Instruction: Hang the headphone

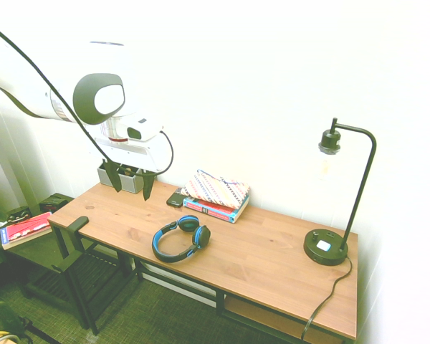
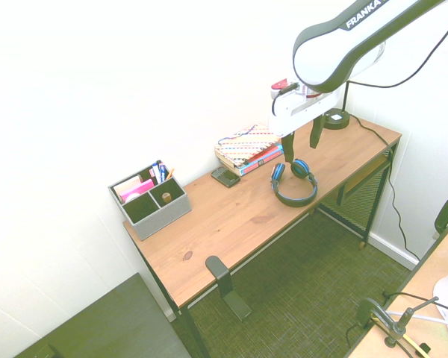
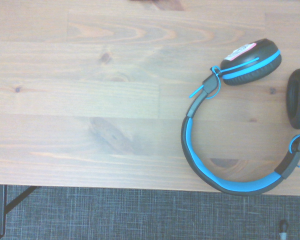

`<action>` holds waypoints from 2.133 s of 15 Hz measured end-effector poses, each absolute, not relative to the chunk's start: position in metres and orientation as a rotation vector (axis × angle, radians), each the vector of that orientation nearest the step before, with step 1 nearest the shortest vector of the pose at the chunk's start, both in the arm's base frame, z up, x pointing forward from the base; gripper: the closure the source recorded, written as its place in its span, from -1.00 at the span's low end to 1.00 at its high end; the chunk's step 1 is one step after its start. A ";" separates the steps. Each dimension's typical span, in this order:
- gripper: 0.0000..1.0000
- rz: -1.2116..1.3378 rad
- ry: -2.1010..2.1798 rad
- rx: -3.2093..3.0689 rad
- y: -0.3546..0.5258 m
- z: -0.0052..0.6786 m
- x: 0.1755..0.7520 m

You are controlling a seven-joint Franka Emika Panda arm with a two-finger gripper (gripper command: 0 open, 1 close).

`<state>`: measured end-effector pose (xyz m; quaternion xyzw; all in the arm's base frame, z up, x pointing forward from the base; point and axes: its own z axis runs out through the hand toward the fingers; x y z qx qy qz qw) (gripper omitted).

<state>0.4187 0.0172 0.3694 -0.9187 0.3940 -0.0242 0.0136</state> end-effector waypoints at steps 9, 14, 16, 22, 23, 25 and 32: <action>-1.00 -0.094 0.769 -3.061 0.021 0.233 0.428; -1.00 -0.095 0.711 -3.125 0.020 0.173 0.467; 1.00 -0.084 0.719 -3.129 0.021 0.163 0.482; 1.00 -0.017 0.716 -3.144 0.008 0.161 0.507; 1.00 -0.013 0.719 -3.147 0.005 0.162 0.509; 1.00 0.001 0.726 -3.147 0.004 0.163 0.510; 1.00 0.034 0.774 -3.153 -0.011 0.160 0.505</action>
